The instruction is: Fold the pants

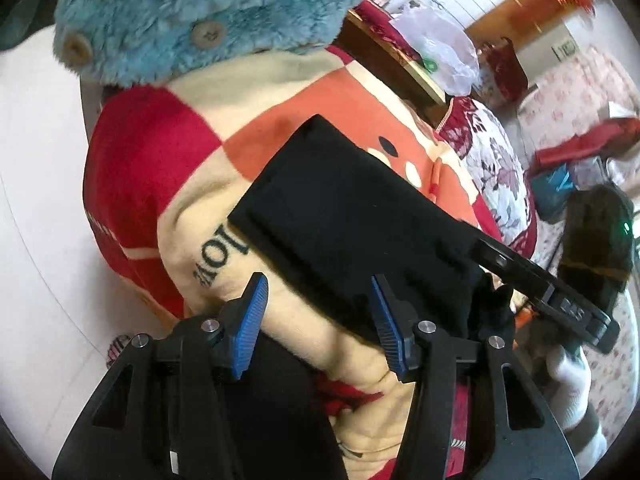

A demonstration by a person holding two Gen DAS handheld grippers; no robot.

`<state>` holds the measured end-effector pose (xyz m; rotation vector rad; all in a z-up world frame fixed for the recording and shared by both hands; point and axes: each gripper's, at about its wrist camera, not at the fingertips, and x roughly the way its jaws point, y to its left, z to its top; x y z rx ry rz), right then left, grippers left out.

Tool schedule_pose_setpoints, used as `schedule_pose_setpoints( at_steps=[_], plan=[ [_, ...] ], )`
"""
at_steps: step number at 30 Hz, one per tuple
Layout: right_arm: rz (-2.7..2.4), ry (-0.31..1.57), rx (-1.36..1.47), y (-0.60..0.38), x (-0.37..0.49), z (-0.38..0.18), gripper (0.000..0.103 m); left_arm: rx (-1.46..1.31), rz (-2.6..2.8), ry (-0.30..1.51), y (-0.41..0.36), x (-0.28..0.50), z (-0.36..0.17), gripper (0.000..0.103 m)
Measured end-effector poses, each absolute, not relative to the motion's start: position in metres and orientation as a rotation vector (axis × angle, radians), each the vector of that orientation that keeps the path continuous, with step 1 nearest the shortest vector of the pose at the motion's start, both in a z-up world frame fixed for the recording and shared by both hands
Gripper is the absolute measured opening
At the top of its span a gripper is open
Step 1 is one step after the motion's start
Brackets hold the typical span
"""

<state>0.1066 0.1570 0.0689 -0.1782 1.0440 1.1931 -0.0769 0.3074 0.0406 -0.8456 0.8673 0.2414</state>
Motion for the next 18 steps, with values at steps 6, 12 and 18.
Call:
schedule_pose_setpoints(
  at_steps=[6,12,18],
  plan=[
    [1.223,1.051,-0.276,0.200,0.112,0.061,0.053,-0.877,0.242,0.865,0.311,-0.071,0.031,0.052],
    [1.259,1.042,-0.317,0.229,0.117,0.060,0.053,-0.898,0.245,0.848,0.316,-0.067,0.027,0.052],
    [1.279,1.032,-0.403,0.259,0.119,0.056,0.053,-0.906,0.244,0.836,0.317,-0.065,0.027,0.052]
  ],
)
